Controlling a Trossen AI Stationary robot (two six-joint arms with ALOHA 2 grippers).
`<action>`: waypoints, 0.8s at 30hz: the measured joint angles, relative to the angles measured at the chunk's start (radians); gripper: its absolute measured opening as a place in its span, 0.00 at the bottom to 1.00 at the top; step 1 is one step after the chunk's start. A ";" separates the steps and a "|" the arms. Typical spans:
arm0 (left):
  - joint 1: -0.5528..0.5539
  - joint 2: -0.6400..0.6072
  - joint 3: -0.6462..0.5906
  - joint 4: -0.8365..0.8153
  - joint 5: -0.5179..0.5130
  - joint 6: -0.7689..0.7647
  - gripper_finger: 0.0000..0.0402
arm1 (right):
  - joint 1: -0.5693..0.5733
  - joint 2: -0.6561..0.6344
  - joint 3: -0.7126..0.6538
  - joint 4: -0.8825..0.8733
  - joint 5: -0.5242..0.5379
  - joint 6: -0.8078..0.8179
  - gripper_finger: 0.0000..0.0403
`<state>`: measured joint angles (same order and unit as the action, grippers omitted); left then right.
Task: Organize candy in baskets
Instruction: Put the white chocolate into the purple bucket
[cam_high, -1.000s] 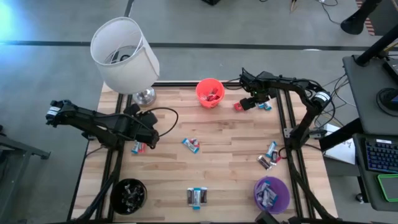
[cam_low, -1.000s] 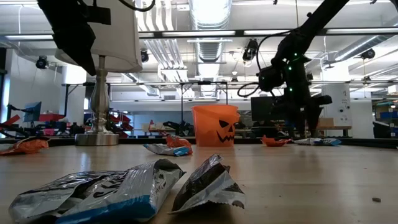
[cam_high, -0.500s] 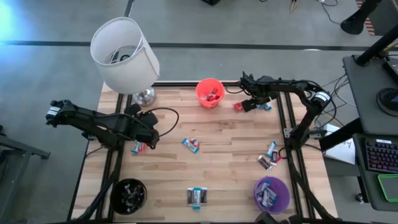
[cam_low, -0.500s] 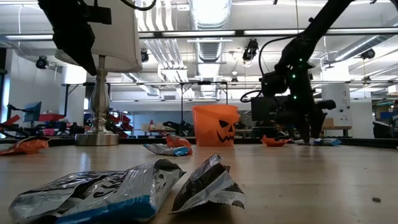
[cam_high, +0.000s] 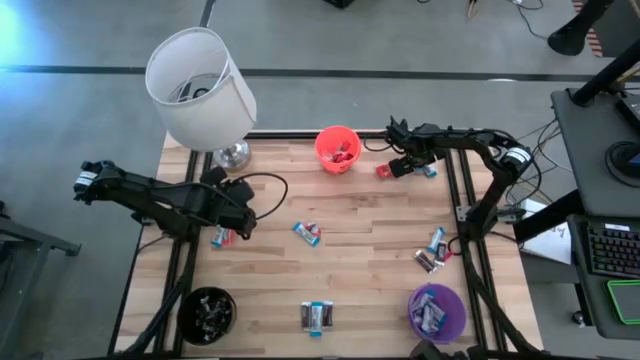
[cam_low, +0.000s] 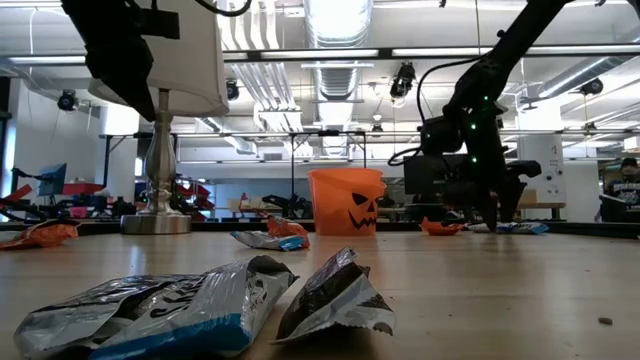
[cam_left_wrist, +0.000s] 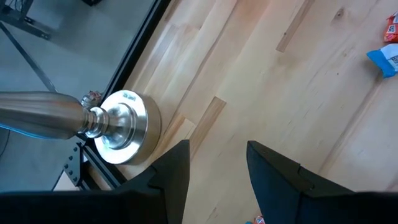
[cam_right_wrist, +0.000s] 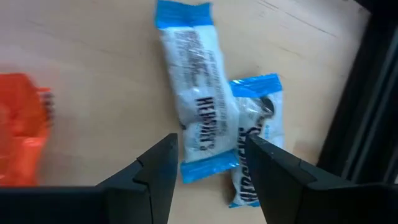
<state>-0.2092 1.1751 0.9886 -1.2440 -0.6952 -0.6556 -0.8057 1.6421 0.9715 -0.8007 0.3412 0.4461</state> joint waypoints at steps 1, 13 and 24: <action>0.000 0.000 0.000 0.002 0.000 0.000 0.35 | -0.001 0.000 -0.006 0.009 -0.001 0.003 0.44; 0.000 0.000 0.000 0.026 0.005 0.034 0.35 | -0.006 -0.002 -0.042 0.081 -0.028 0.002 0.38; 0.002 0.000 0.000 0.042 0.005 0.045 0.35 | -0.006 -0.002 -0.043 0.083 -0.034 0.007 0.06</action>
<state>-0.2073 1.1751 0.9886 -1.2022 -0.6898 -0.6105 -0.8120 1.6398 0.9287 -0.7182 0.3073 0.4530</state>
